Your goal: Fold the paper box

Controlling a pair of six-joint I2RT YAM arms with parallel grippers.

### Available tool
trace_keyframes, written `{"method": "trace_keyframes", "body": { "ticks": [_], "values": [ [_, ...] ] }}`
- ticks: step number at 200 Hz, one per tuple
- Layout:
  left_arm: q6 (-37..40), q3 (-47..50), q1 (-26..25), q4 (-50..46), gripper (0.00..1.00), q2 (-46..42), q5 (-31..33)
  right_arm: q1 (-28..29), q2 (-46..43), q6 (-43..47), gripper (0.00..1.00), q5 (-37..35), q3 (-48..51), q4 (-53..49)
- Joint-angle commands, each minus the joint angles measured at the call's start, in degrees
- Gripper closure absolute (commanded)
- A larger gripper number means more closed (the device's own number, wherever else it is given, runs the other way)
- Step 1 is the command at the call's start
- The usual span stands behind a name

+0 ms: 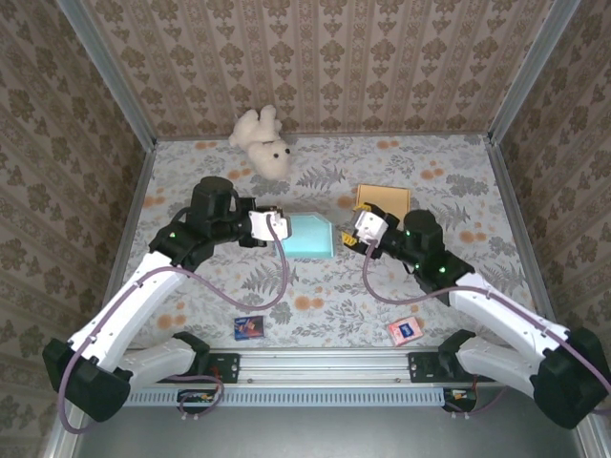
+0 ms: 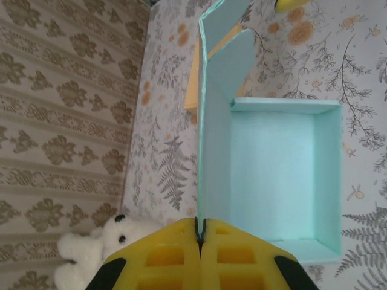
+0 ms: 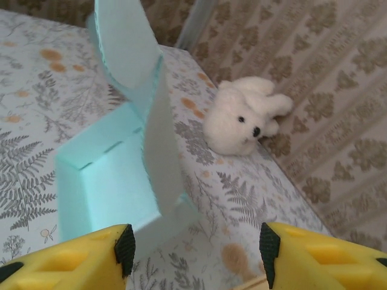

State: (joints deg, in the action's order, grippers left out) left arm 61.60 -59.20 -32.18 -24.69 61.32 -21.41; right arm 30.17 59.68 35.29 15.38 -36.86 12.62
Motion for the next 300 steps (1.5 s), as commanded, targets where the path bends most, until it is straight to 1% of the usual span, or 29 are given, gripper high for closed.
{"method": "trace_keyframes", "body": {
  "ticks": [1, 15, 27, 37, 42, 57, 66, 74, 105, 167, 218, 244, 284, 300],
  "values": [
    [5.3, 2.1, 1.7, 4.4, 1.0, -1.1, -6.1, -0.7, 3.0, 8.2, 0.43, 8.9, -5.6, -7.4],
    [5.6, 3.1, 2.5, 5.2, 1.0, -1.2, -6.8, -0.8, 4.7, 10.2, 0.44, 10.9, -7.9, -9.8],
    [5.9, 4.0, 3.2, 5.5, 1.0, -1.1, -7.4, -1.1, 5.9, 12.1, 0.49, 12.4, -9.6, -12.2],
    [6.3, 4.7, 3.4, 5.6, 1.0, -1.1, -7.4, -1.3, 6.9, 13.5, 0.49, 13.5, -11.4, -14.8],
    [6.5, 5.2, 3.5, 5.7, 1.0, -1.1, -7.4, -1.3, 7.4, 13.9, 0.52, 13.6, -12.3, -15.9],
    [6.5, 6.5, 3.7, 6.4, 1.0, -1.5, -7.7, -1.3, 8.8, 15.3, 0.52, 13.8, -14.7, -18.3],
    [6.5, 6.9, 3.7, 6.9, 1.0, -1.8, -8.1, -1.3, 9.4, 17.6, 0.58, 14.2, -15.7, -19.8],
    [6.3, 7.3, 3.6, 7.2, 1.0, -2.2, -8.6, -1.3, 9.9, 18.4, 0.59, 14.4, -16.2, -20.4],
    [6.2, 8.2, 2.7, 7.9, 1.0, -3.2, -9.8, -1.0, 10.8, 18.5, 0.59, 14.9, -16.6, -19.6],
    [7.7, 8.6, 0.2, 7.0, 1.0, -3.6, -8.7, 0.4, 12.6, 18.8, 0.59, 14.2, -17.3, -20.1],
    [8.3, 8.6, -0.7, 7.1, 1.0, -3.2, -7.9, 2.4, 14.2, 18.4, 0.59, 16.7, -17.0, -18.4],
    [8.4, 8.7, -0.9, 6.9, 1.0, -3.1, -7.9, 3.9, 15.6, 17.8, 0.59, 16.6, -17.6, -17.7],
    [8.9, 8.8, -1.4, 6.4, 1.0, -3.4, -7.9, 5.1, 17.3, 17.0, 0.64, 15.9, -17.9, -16.0],
    [9.1, 8.8, -1.5, 6.2, 1.0, -3.4, -8.1, 5.2, 17.6, 16.7, 0.65, 15.8, -18.1, -16.0]
  ]
}}
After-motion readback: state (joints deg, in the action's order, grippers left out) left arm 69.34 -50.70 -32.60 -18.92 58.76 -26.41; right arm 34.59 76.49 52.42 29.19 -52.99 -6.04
